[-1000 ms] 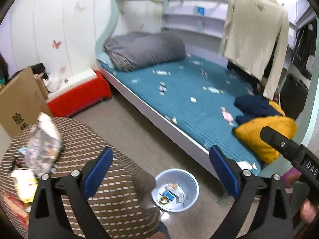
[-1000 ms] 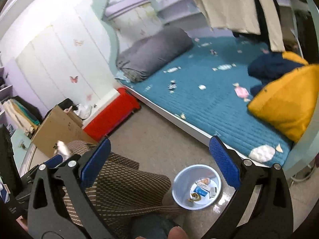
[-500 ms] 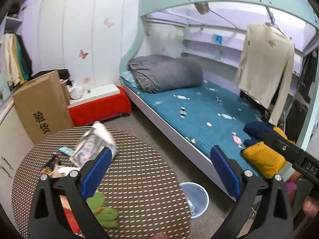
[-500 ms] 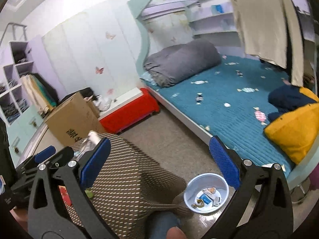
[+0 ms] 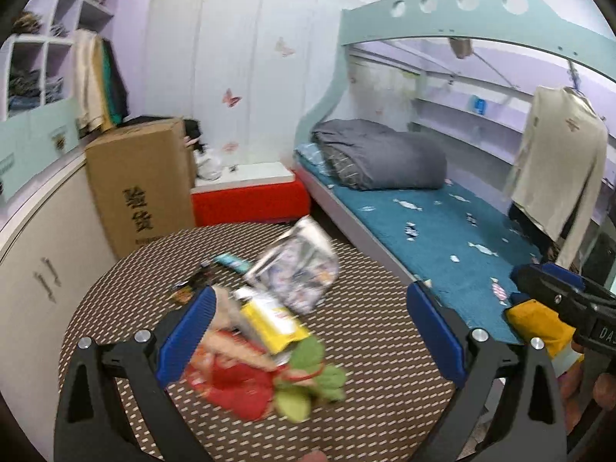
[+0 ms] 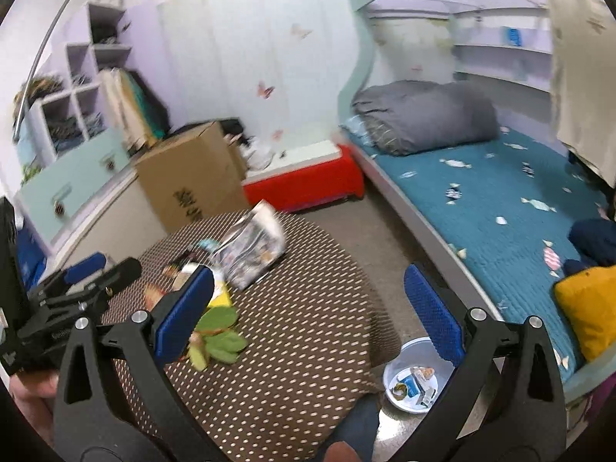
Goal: Collect trash
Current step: 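Grasp the green leaf ornament with the right gripper while the left grasps the red paper bag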
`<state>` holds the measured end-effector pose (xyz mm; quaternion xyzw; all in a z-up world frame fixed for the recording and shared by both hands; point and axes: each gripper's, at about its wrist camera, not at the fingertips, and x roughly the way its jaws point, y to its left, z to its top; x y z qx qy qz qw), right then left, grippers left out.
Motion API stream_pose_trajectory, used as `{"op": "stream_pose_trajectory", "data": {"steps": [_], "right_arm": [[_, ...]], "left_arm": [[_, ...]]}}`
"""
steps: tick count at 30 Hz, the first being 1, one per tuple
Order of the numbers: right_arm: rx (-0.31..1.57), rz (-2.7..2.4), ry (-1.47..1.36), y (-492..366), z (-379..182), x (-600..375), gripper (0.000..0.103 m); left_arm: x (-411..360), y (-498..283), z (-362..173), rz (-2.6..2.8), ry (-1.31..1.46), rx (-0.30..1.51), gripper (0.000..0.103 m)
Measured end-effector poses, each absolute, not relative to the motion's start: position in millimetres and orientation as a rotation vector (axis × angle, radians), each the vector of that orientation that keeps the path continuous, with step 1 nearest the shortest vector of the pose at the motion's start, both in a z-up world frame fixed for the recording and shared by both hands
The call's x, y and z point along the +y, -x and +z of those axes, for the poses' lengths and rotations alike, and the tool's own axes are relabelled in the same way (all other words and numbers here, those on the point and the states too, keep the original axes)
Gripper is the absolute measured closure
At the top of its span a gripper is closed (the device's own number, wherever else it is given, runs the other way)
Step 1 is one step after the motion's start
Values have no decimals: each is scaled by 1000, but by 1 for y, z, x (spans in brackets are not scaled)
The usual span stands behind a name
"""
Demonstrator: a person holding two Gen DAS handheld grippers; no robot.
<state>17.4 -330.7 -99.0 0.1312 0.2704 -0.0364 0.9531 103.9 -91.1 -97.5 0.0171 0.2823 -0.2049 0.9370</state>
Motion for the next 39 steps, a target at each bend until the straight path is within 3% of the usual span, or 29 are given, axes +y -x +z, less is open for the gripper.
{"op": "stream_pose_trajectory", "data": {"steps": [17,19,23,25,29,39], "right_arm": [[837,209,-102,-92,-195,-225,7],[849,236,-85,-101,-203,-215,10],[881,258,-54,-122,-219,-203,26],[898,288,-57,-132,-226,-198,41],[899,312,-63,-132,-231,-198,83],[854,261,-161,-103,-213,-243,87]], "left_arm": [[22,-118,-162,-246,58,710,6],[29,-120,-169,-238,76,735,6],[34,-124,-179,-228,87,760,6],[34,-127,-182,-238,86,762,6],[26,-138,-188,-293,68,777,6],[-24,-153,-214,-350,-57,816,6]]}}
